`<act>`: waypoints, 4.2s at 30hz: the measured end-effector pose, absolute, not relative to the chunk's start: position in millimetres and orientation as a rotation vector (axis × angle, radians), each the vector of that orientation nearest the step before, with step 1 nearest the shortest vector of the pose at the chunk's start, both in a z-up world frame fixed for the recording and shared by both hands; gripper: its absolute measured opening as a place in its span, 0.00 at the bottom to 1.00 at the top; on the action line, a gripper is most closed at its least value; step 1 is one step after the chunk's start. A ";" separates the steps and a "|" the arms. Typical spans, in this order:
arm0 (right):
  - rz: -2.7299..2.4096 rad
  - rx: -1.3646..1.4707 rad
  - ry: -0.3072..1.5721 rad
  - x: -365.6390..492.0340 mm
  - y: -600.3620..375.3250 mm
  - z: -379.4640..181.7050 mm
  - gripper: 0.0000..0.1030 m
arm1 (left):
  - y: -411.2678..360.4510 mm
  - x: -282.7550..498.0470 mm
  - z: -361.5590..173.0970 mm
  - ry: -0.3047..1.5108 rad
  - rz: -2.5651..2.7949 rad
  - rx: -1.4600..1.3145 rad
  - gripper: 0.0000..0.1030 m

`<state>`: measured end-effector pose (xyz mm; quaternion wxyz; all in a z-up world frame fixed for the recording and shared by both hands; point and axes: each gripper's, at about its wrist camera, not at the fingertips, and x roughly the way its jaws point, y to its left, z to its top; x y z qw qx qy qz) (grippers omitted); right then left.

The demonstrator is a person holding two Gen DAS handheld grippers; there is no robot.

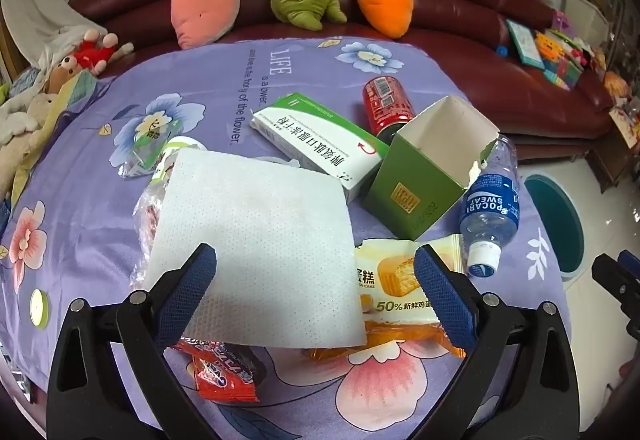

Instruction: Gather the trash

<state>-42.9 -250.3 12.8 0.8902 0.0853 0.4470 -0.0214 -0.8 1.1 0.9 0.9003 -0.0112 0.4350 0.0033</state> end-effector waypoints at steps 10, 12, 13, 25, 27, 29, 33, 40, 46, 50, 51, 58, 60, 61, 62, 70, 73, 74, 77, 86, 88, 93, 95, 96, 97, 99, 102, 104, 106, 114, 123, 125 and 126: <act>-0.047 0.181 0.924 -46.3 -258.4 23.1 0.94 | -0.4 -4.5 1.7 0.909 0.013 -0.014 0.96; -0.041 0.181 0.924 -45.4 -261.0 24.9 0.94 | -1.1 -5.6 2.6 0.908 0.010 -0.018 0.96; -0.044 0.177 0.922 -45.2 -258.5 26.2 0.94 | -1.9 -6.3 3.3 0.906 0.009 -0.017 0.96; -0.057 0.162 0.913 -44.8 -253.4 23.2 0.94 | 3.2 -0.7 2.8 0.913 0.022 -0.008 0.96; -0.059 0.162 0.913 -44.1 -253.5 22.8 0.94 | 3.5 -0.9 2.7 0.912 0.025 -0.010 0.96; -0.060 0.160 0.915 -43.8 -253.6 22.1 0.94 | 4.3 -1.0 2.2 0.913 0.021 -0.018 0.96; -0.063 0.158 0.907 -44.8 -255.1 23.4 0.94 | 5.3 -1.5 2.7 0.907 0.001 -0.039 0.96; -0.070 0.155 0.901 -44.3 -256.1 23.2 0.94 | 0.6 -6.6 8.6 0.872 -0.030 -0.033 0.96; -0.079 0.153 0.896 -43.1 -259.6 23.5 0.94 | -5.0 -6.9 10.4 0.854 -0.058 -0.017 0.96; -0.093 0.155 0.888 -41.5 -264.0 24.0 0.94 | -8.2 -5.0 8.0 0.857 -0.071 -0.005 0.96; -0.096 0.154 0.888 -40.9 -264.8 23.9 0.94 | -8.6 -5.0 7.0 0.858 -0.073 -0.003 0.96; -0.102 0.154 0.889 -35.8 -266.8 23.1 0.94 | -9.8 -3.0 5.1 0.857 -0.078 0.010 0.96; -0.100 0.149 0.887 -34.1 -266.5 24.0 0.94 | -10.0 -2.1 4.3 0.861 -0.082 0.011 0.96; -0.099 0.148 0.886 -33.3 -266.4 24.4 0.94 | -10.4 -0.8 3.7 0.863 -0.083 0.013 0.96; -0.098 0.147 0.886 -32.5 -266.3 24.7 0.94 | -10.8 0.4 3.2 0.864 -0.084 0.016 0.96; -0.092 0.145 0.899 -24.0 -267.9 23.1 0.94 | -15.3 11.5 -1.7 0.880 -0.131 0.065 0.96; -0.095 0.148 0.904 -20.8 -269.5 21.3 0.94 | -16.9 19.7 -3.3 0.901 -0.178 0.090 0.96; -0.096 0.150 0.909 -18.9 -270.7 19.8 0.94 | -18.5 23.7 -4.0 0.908 -0.196 0.101 0.96; -0.101 0.160 0.923 -13.2 -274.4 15.4 0.94 | -25.9 33.6 -5.2 0.924 -0.238 0.136 0.96; -0.107 0.197 0.982 5.3 -285.7 -2.7 0.94 | -62.0 74.4 -26.3 0.976 -0.334 0.238 0.96; -0.111 0.200 0.996 9.7 -286.9 -6.6 0.94 | -65.1 84.7 -34.2 0.998 -0.328 0.235 0.96; -0.108 0.180 1.008 23.0 -284.0 -9.3 0.94 | -65.1 91.1 -36.6 0.981 -0.381 0.139 0.73; -0.100 0.176 1.014 30.0 -281.9 -10.1 0.94 | -65.6 90.5 -35.4 0.981 -0.386 0.128 0.66; -0.094 0.173 1.018 34.5 -279.8 -10.4 0.94 | -64.5 90.5 -34.8 0.978 -0.389 0.126 0.65; -0.084 0.173 1.021 39.1 -277.7 -10.5 0.94 | -63.8 89.6 -34.4 0.980 -0.391 0.126 0.65; -0.060 0.185 1.031 48.0 -272.8 -10.1 0.94 | -58.6 89.9 -34.0 0.992 -0.396 0.106 0.65; -0.003 0.215 1.047 66.1 -261.5 -11.6 0.94 | -45.3 93.3 -33.8 1.007 -0.402 0.047 0.65; 0.027 0.222 1.055 78.4 -253.2 -15.8 0.94 | -36.4 95.6 -34.1 1.016 -0.411 0.006 0.66; 0.059 0.238 1.064 88.7 -247.2 -20.8 0.94 | -29.5 98.1 -35.6 1.024 -0.423 -0.022 0.67; 0.164 0.354 1.176 120.5 -237.0 -60.9 0.90 | -23.0 100.1 -39.8 1.042 -0.438 -0.047 0.71; 0.267 0.474 1.173 106.2 -248.8 -67.8 0.67 | -36.5 102.0 -39.0 1.043 -0.411 -0.012 0.66; 0.261 0.478 1.157 98.8 -257.6 -62.8 0.67 | -39.4 99.7 -34.3 1.036 -0.405 -0.011 0.64; 0.259 0.479 1.145 93.9 -261.4 -59.3 0.67 | -41.8 97.6 -30.1 1.030 -0.400 -0.008 0.64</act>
